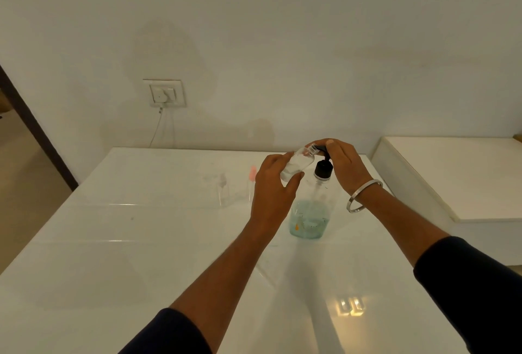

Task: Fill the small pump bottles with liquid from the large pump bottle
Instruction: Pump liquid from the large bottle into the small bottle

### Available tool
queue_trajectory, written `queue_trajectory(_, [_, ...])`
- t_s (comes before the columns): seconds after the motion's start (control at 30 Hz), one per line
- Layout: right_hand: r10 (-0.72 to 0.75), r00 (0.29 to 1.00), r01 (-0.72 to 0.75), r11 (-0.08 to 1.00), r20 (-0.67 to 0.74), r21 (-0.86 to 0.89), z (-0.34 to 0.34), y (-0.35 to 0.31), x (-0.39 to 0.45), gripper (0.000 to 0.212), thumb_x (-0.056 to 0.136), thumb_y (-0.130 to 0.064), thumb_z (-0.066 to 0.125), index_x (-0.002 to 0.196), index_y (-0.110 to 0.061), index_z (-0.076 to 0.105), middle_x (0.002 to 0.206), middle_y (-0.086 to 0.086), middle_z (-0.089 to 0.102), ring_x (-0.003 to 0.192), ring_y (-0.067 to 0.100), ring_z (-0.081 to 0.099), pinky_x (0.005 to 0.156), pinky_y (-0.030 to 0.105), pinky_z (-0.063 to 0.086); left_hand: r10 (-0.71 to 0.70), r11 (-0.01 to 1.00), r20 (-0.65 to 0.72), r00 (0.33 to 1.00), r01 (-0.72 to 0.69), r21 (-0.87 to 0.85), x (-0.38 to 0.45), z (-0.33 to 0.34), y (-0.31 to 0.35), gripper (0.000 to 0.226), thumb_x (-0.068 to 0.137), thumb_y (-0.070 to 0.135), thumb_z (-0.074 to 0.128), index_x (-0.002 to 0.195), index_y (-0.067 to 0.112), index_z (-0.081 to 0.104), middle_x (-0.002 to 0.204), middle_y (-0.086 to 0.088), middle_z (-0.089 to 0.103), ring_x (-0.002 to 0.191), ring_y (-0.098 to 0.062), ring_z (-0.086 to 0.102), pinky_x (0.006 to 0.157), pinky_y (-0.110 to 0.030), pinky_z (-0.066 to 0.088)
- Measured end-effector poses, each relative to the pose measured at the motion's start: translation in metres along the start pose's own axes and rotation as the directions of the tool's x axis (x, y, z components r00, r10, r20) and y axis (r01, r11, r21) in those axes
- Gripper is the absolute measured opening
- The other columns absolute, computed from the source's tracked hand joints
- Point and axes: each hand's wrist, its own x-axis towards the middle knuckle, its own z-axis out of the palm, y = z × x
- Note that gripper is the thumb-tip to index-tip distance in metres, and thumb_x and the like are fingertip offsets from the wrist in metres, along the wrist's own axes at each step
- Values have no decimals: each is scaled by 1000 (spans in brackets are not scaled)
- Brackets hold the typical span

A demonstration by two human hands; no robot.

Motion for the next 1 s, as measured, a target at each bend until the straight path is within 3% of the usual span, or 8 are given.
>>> queue_trajectory(0.2, [12, 999, -12, 1000, -29, -5, 2, 3, -6, 36, 99, -6, 26, 98, -10, 62, 90, -5, 62, 77, -13, 59, 73, 2, 43, -5, 1000, 4, 1000, 5, 2, 0, 1, 0, 44, 84, 24, 69, 125, 15, 57, 119, 0, 58, 102, -4, 51, 85, 0, 37])
queue_trajectory(0.4, [9, 999, -8, 1000, -43, 6, 6, 10, -4, 37, 99, -6, 27, 94, -12, 63, 92, 0, 64, 79, -10, 60, 76, 3, 43, -65, 998, 10, 998, 65, 12, -2, 6, -2, 44, 86, 28, 66, 127, 16, 55, 124, -1, 56, 111, -10, 51, 88, -6, 37])
queue_trajectory(0.53, [14, 1000, -14, 1000, -28, -5, 6, 9, -7, 36, 99, -7, 27, 97, -9, 63, 94, 3, 64, 79, -11, 60, 76, 3, 44, -49, 999, 6, 999, 49, 1, -4, 3, -1, 44, 85, 26, 68, 126, 15, 56, 122, -1, 57, 110, -11, 53, 94, -19, 44])
queue_trajectory(0.73, [12, 1000, -12, 1000, 6, -29, -2, -3, -2, 35, 98, -6, 28, 101, -5, 63, 96, 3, 62, 80, -2, 60, 72, 1, 43, -9, 1000, -1, 1000, 9, -18, -1, -1, 6, 43, 84, 23, 69, 124, 15, 57, 117, 1, 58, 103, -4, 52, 87, -4, 38])
queue_trajectory(0.83, [28, 1000, -28, 999, -2, -22, 0, 0, -2, 35, 98, -8, 27, 99, -9, 62, 93, 0, 64, 81, 0, 60, 72, 2, 44, -12, 1000, -3, 1000, 12, -18, -1, -1, 5, 44, 83, 23, 69, 124, 14, 57, 117, 0, 59, 102, -4, 53, 85, -3, 38])
queue_trajectory(1.0, [24, 1000, -24, 1000, -10, 0, 3, 8, -3, 37, 98, -12, 28, 96, -7, 65, 92, 5, 68, 86, 4, 64, 83, 15, 49, -33, 999, 2, 999, 33, 21, -1, 3, 2, 44, 84, 25, 68, 126, 16, 56, 121, 0, 58, 105, -4, 51, 84, 3, 34])
